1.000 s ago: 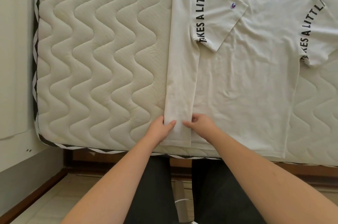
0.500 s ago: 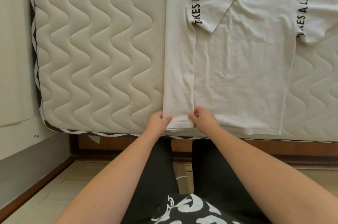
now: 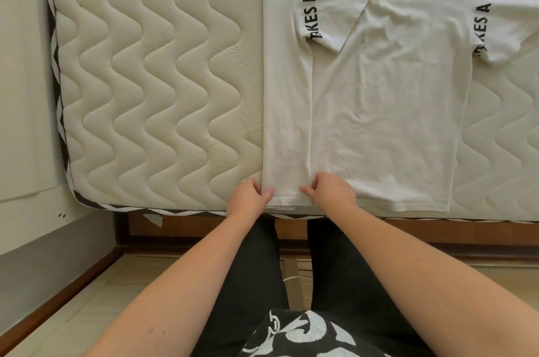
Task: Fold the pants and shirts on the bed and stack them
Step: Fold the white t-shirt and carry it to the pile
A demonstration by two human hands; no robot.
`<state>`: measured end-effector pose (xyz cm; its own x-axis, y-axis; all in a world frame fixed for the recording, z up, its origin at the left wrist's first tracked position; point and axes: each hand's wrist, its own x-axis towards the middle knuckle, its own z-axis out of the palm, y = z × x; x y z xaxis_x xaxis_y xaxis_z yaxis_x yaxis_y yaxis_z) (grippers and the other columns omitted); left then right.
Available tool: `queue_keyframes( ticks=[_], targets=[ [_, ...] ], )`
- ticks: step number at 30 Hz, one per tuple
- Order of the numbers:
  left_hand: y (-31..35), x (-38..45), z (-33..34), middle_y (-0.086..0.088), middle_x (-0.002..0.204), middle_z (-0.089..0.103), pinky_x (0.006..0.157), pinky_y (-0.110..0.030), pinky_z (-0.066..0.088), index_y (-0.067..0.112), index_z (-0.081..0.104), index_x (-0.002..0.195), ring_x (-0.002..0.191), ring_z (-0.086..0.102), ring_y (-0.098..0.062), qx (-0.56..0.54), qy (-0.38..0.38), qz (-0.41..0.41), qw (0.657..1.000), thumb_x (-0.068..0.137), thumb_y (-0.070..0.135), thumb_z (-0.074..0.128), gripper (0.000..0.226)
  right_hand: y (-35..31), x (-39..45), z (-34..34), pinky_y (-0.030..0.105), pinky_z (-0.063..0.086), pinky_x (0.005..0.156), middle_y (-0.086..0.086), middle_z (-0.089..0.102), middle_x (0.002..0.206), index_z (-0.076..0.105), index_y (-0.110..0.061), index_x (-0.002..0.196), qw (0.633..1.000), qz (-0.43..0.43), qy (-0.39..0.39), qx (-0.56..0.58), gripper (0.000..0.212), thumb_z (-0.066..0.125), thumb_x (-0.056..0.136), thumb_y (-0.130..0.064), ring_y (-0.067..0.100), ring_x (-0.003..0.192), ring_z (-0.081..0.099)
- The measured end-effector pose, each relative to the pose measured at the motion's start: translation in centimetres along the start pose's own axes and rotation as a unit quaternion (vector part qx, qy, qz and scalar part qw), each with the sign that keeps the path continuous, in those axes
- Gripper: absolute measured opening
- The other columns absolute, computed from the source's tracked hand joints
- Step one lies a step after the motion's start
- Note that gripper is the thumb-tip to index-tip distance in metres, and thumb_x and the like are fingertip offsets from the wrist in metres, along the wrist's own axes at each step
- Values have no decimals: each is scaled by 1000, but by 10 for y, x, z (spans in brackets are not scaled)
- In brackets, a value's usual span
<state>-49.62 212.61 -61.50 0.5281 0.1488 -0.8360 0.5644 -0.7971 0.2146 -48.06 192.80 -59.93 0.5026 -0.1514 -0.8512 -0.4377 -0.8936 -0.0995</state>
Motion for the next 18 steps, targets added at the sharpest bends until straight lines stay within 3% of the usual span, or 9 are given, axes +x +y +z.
queue_keyframes(
  ticks=[3,6,9,11,14,16,18],
  targets=[
    [18,18,-19,4,97,62,71,-27,43,17,58,110,85,58,-13,-94,77,55,991,91,41,63,31,-8,17,-21,30,47,61,-10,59,84,57,-23,99,988,-19,58,142,31,58,91,-53,13,79,60],
    [51,45,-44,4,97,63,73,-24,43,14,60,114,80,59,-11,-160,122,91,975,91,31,66,30,-28,46,-59,24,40,61,-11,58,91,57,-20,115,961,-38,134,237,37,62,90,-47,9,81,56],
    [90,74,-66,7,88,62,74,-20,41,11,61,116,80,59,-12,-202,146,95,964,90,29,68,32,-51,76,-95,35,51,82,-6,64,100,57,-18,116,944,-34,114,306,39,66,88,-43,18,93,64],
    [109,90,-77,6,89,64,73,-19,39,11,61,115,86,62,-15,-201,142,78,966,90,27,68,31,-61,88,-108,42,54,88,1,67,105,59,-19,105,950,-12,79,303,25,66,89,-36,25,95,67],
    [126,108,-92,-4,101,69,77,-28,44,15,62,103,98,64,-26,-117,117,33,986,85,21,68,20,-65,98,-120,36,53,79,3,69,99,63,-22,89,979,11,53,196,8,63,88,-30,25,93,66],
    [136,114,-102,-6,104,68,75,-28,42,18,57,98,99,63,-27,-72,105,17,992,81,19,68,20,-63,100,-129,31,49,71,0,68,96,62,-26,84,984,25,48,167,10,65,88,-34,22,90,64],
    [149,123,-112,-7,107,66,74,-28,40,15,56,104,101,61,-27,-71,122,34,989,81,20,66,25,-61,105,-141,33,51,74,0,67,94,62,-24,86,981,21,67,184,17,65,89,-41,22,90,64]
  ],
)
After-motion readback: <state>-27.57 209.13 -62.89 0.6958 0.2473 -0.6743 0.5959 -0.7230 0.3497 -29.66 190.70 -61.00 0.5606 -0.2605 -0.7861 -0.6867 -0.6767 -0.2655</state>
